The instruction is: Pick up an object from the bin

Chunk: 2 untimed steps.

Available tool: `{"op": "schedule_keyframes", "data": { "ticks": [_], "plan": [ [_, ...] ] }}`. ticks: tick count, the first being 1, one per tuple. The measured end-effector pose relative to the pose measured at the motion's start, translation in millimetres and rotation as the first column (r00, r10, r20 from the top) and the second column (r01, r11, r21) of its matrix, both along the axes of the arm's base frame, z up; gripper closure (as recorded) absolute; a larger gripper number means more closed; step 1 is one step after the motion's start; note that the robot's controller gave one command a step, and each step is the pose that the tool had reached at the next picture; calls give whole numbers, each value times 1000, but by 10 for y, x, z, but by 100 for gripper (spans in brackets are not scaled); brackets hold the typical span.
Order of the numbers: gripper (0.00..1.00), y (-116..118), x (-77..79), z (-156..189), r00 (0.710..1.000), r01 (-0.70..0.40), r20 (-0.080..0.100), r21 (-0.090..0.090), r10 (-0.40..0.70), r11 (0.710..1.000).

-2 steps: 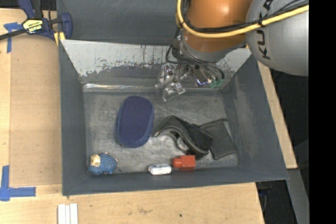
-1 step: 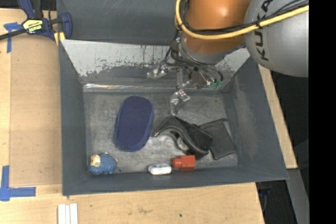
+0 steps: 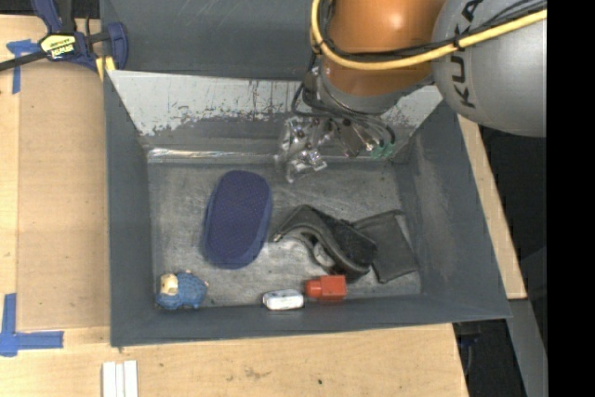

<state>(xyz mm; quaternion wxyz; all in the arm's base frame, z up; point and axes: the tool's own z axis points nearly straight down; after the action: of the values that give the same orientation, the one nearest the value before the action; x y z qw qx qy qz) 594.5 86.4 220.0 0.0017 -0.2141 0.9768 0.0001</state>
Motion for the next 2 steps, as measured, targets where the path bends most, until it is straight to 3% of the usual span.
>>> {"op": "schedule_keyframes", "data": {
  "ticks": [1,2],
  "plan": [
    [0,-1,0,0,1000,0,0,0,0,1000],
    [0,449,127,-1271,996,-92,-6,0,92,996]
  ]
}}
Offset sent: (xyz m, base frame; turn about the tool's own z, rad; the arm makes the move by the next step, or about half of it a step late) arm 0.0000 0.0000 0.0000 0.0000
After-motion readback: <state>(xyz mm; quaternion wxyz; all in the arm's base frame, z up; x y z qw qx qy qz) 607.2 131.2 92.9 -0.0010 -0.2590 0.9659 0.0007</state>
